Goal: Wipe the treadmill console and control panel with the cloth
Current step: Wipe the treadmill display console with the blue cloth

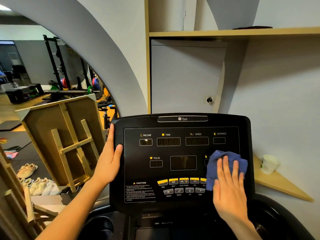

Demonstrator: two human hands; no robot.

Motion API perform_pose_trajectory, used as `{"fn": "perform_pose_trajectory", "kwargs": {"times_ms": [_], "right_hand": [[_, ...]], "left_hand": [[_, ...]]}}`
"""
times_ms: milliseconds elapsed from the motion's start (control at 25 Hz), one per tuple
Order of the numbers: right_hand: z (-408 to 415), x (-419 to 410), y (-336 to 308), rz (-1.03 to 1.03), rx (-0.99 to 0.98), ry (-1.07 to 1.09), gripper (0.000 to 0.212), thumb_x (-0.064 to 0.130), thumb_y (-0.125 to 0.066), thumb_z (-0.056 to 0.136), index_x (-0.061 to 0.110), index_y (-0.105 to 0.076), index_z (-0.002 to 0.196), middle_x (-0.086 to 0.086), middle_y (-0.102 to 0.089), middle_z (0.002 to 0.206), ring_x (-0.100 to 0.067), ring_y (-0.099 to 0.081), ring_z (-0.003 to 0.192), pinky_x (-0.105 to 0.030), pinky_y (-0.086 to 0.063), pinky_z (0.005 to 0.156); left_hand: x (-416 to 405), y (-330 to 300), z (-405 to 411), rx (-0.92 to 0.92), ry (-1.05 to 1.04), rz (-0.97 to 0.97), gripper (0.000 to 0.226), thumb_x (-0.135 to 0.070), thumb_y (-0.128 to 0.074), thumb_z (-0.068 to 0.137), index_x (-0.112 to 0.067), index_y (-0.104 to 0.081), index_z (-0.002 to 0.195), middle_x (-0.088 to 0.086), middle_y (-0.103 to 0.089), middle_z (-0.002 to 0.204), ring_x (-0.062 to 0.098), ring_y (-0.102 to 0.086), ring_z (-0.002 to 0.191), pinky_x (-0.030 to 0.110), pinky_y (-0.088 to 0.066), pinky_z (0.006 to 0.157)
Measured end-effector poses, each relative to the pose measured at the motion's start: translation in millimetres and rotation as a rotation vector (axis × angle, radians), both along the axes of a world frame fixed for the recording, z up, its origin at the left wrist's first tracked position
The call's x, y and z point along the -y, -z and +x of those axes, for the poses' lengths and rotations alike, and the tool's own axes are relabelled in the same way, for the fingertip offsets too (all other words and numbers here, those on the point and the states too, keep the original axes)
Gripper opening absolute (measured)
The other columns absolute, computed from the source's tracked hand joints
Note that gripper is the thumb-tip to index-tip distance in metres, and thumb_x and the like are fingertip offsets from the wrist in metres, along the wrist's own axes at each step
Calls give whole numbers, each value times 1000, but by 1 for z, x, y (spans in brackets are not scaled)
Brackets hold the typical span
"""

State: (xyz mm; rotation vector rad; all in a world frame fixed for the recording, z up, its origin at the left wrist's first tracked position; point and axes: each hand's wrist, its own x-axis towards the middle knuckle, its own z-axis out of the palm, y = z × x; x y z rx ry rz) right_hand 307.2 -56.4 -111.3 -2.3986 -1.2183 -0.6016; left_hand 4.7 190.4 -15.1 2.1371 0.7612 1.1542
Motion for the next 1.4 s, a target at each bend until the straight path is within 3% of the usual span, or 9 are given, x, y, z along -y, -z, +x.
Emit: {"fn": "perform_pose_trajectory", "kwargs": {"times_ms": [120,440,520,640,720,920,1080,1280,1400], "right_hand": [[12,0,-10,47,-50,27,73,37,-21,95,23,12,159,-12,-7,167,-36,-3,155,-61,-21,119],[39,-6,-40,153,-87,54,69,33,-21,96,16,0,160,-7,4,170,-32,10,155,-61,-12,122],[48,-10,-49,187,-86,62,70,32,-21,96,16,1,161,-6,6,170,-33,11,155,-60,-10,122],[61,-22,-68,233,-92,86,69,33,-21,96,16,-1,161,-5,8,169,-36,10,154,-60,-9,122],[67,-31,-79,256,-93,101,69,33,-21,96,13,-5,160,-8,3,169,-39,7,154,-62,-11,121],[68,-54,-100,358,-107,141,70,34,-21,96,13,-5,160,-10,0,169,-44,5,153,-64,-11,121],[58,-73,-113,390,-95,165,70,34,-22,95,14,-5,160,-8,0,170,-46,5,152,-63,-8,121],[36,-92,-123,371,-72,119,68,34,-24,97,16,-7,161,-5,-1,170,-45,7,152,-63,-4,122],[13,-106,-127,345,-37,71,68,35,-26,98,16,-9,161,-5,-1,170,-45,6,152,-62,-4,122]], "left_hand": [[0,0,0,-4,-10,2,67,-54,-32,98,-52,8,152,-8,-34,159,16,-45,137,46,-41,110],[-3,3,2,9,-9,-4,67,-53,-32,98,-50,8,153,-8,-34,159,15,-44,138,35,-39,109],[-5,4,3,12,-8,-10,68,-55,-31,97,-50,8,153,-9,-34,159,13,-43,138,25,-37,108],[-5,5,2,5,-16,-27,70,-57,-30,96,-48,8,153,-11,-35,156,2,-47,129,0,-33,93],[-6,4,3,4,-16,-34,70,-58,-30,95,-49,8,153,-12,-37,154,-7,-48,122,-2,-34,88],[-6,5,3,14,-13,-28,69,-58,-31,95,-52,8,152,-8,-35,158,11,-47,133,17,-38,98],[-4,3,2,13,-10,-8,68,-57,-32,96,-53,8,151,-9,-32,160,15,-44,138,38,-41,108],[0,-1,2,8,-18,-15,67,-55,-32,97,-54,8,151,-17,-32,158,14,-44,139,48,-40,111],[3,-4,1,-3,-24,-13,67,-56,-31,97,-55,9,151,-31,-30,150,10,-44,137,46,-41,111]]}}
